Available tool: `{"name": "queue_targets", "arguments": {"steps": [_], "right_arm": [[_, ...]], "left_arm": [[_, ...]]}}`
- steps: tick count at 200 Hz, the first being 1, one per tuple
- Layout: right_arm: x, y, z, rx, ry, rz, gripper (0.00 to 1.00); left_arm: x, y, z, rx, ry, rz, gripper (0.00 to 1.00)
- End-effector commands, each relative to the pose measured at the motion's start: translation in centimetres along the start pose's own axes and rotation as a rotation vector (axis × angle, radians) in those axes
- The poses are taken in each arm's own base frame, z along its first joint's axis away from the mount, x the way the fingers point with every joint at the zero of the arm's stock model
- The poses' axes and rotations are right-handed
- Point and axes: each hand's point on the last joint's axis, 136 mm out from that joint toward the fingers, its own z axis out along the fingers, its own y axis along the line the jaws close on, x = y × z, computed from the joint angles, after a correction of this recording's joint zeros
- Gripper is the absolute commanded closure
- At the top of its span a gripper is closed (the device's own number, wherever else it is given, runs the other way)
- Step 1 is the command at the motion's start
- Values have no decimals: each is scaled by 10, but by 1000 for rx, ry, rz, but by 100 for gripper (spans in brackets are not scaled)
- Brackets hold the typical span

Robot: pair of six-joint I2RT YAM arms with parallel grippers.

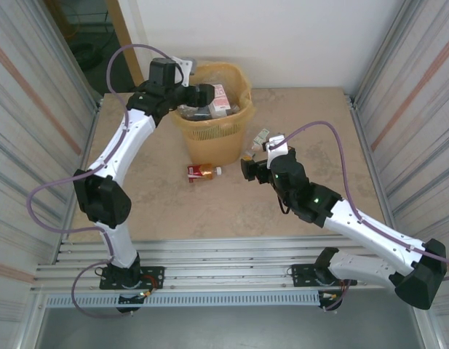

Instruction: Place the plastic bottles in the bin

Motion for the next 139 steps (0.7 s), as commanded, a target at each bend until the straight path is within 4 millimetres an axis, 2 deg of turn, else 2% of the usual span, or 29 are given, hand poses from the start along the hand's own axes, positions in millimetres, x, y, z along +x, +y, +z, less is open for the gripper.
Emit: {"name": "queue_targets", "arguments": {"steps": [1, 24, 55, 78, 97, 114, 139], "right_arm": [[-10, -3, 0, 11, -14, 41, 2], [-11, -11, 0, 47, -2, 58, 2], [-10, -31, 2, 132, 19, 123, 2], [-2, -52, 7, 199, 62, 200, 2], [6, -64, 16, 214, 121, 264, 2], [15, -74, 25, 238, 179, 312, 2], [28, -87, 40, 265, 261, 382, 2]], "left_arm": [[-17, -9, -16, 0, -43, 47, 12], [-20, -10, -19, -8, -57, 51, 12], [-37, -18, -39, 1, -125, 70, 11], [-51, -28, -62, 13, -181, 90, 9], [-59, -35, -83, 18, -228, 106, 1], [-60, -41, -104, 19, -271, 112, 1], [-50, -40, -131, 1, -328, 95, 1]]}}
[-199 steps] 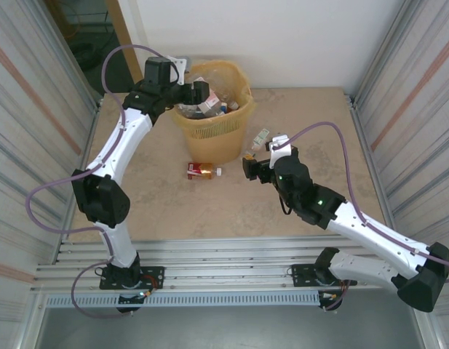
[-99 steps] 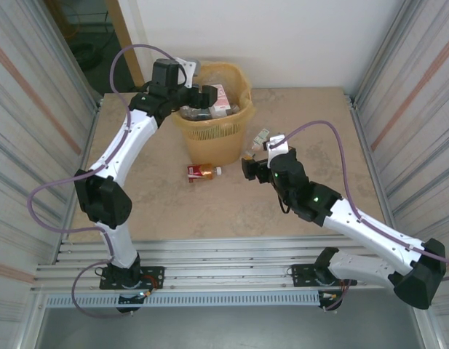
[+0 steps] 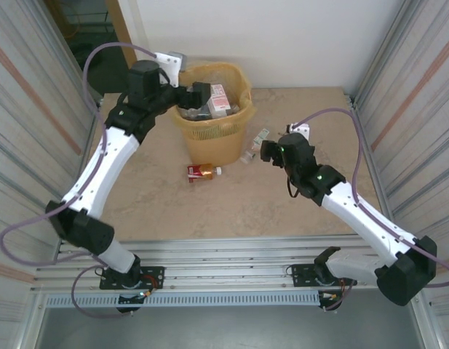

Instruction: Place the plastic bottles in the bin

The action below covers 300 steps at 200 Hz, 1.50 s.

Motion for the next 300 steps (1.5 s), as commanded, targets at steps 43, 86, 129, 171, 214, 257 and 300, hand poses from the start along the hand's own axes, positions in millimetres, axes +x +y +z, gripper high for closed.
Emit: {"name": "queue_targets", "arguments": {"steps": [43, 86, 129, 171, 214, 257, 300], "right_arm": [[18, -4, 45, -4, 214, 151, 2], [29, 7, 87, -24, 303, 175, 0], [43, 13, 130, -11, 367, 211, 6], [57, 19, 164, -28, 399, 259, 7], [66, 20, 190, 0, 412, 258, 2], [77, 23, 214, 22, 444, 249, 1], [97, 20, 233, 48, 493, 227, 3]], "left_arm": [[14, 14, -80, -130, -183, -56, 1], [67, 35, -111, -238, -172, -152, 1], [107, 50, -125, -296, -149, -237, 1], [117, 54, -122, -304, -124, -252, 1], [123, 52, -111, -279, -99, -268, 1], [125, 49, -100, -253, -87, -280, 1], [125, 50, -95, -252, -74, -277, 1]]}}
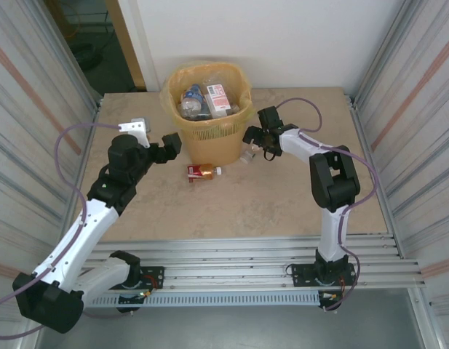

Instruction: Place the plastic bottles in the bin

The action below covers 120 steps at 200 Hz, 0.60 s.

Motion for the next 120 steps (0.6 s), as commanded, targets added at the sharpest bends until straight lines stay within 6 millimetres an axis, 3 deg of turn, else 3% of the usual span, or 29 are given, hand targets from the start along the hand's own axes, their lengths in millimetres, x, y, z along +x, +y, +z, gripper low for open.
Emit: {"name": "queue_targets", "arguments": {"steps": [1, 44, 120], "right_arm": [[3, -5, 13, 24, 28, 15, 3], [20, -16, 25, 58, 72, -14, 11], [41, -38, 27, 98, 106, -50, 30]], "left_arm": [[-12, -5, 0, 22, -36, -15, 1], [-10, -5, 4, 25, -28, -18, 1], [-3, -5, 10, 32, -7, -29, 1]]}}
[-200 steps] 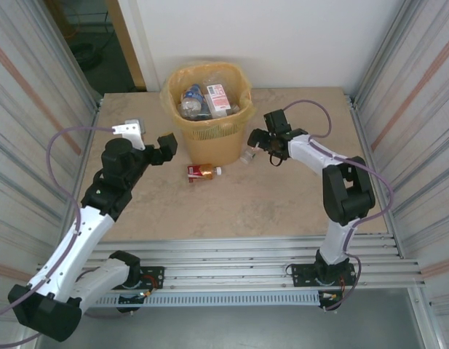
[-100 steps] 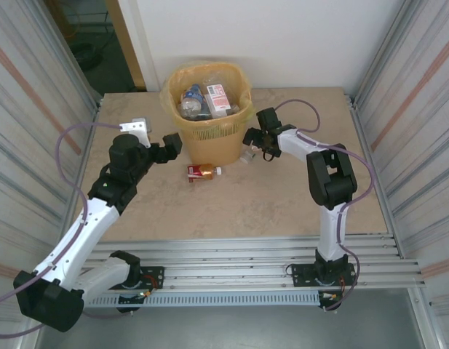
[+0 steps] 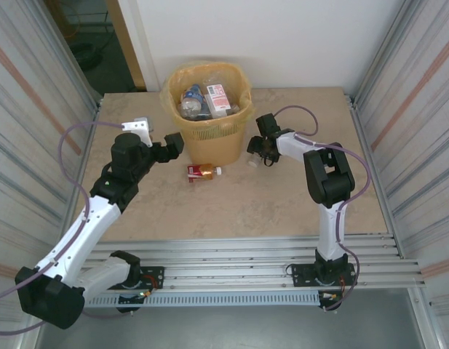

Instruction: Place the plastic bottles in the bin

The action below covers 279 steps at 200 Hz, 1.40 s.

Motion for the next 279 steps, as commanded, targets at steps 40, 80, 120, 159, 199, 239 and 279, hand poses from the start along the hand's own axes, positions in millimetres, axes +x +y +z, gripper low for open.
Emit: {"name": "queue_targets", "arguments": {"steps": [40, 80, 120, 159, 199, 239, 279], "right_arm": [[24, -23, 3, 54, 51, -31, 47], [27, -27, -9, 53, 27, -40, 56], [25, -25, -34, 68, -32, -89, 62], [22, -20, -70, 71, -121, -133, 65], [19, -16, -112, 63, -225, -159, 67], [14, -7, -165, 3, -349, -199, 67], [13, 8, -228, -98, -503, -265, 67]], "left_arm": [[-7, -2, 2, 17, -23, -21, 1], [-7, -3, 2, 20, -24, -24, 1], [-9, -5, 2, 30, -28, -32, 1], [-10, -8, 0, 45, -31, -38, 1], [-11, -13, 0, 73, -27, -49, 1], [-14, -30, 1, 157, -25, -72, 1], [-20, -69, 1, 296, -18, -63, 1]]}}
